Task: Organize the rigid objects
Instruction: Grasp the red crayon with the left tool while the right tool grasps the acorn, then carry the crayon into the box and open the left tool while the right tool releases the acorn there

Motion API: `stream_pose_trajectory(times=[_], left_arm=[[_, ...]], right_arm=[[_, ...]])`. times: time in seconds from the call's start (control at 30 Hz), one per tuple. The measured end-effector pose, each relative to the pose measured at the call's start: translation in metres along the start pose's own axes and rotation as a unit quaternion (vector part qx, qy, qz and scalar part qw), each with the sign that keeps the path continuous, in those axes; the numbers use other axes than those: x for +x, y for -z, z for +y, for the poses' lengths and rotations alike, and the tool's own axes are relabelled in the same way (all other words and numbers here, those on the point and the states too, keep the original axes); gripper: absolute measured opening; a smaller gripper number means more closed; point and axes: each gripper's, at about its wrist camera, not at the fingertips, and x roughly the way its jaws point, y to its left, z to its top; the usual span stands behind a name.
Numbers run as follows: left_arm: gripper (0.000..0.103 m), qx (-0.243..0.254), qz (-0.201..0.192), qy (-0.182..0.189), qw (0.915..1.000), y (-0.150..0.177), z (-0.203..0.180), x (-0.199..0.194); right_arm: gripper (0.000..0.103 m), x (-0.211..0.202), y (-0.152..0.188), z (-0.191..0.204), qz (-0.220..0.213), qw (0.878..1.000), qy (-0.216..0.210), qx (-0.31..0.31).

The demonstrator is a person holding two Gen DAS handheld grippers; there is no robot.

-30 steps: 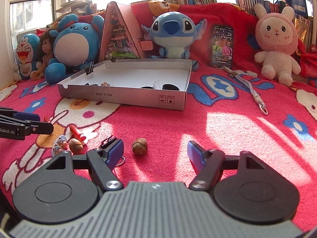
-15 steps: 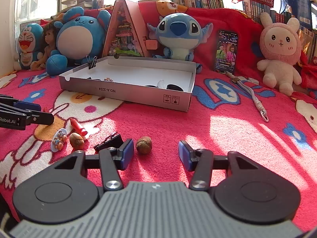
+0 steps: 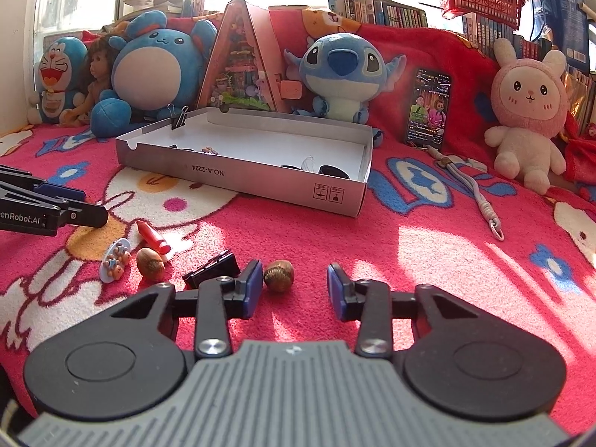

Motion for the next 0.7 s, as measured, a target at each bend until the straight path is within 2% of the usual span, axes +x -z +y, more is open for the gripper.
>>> stream_pose_trajectory(times=[0.07,0.23,0.7], left_arm=[[0.042,0.0,-0.001,-0.001,1.0,0.0,0.0,0.0],[0.042,0.003,-0.007,-0.004,1.0,-0.001,-0.002,-0.003],[0.041,-0.022,-0.022,-0.002,0.9995,-0.027,0.008,-0.006]], right_arm=[[0.038,0.001,0.0,0.002,0.002,1.0,-0.003,-0.001],[0.022,0.002,0.0,0.005,0.007,1.0,-0.011,-0.003],[0.022,0.001,-0.017,-0.002,-0.003,1.0,0.011,0.02]])
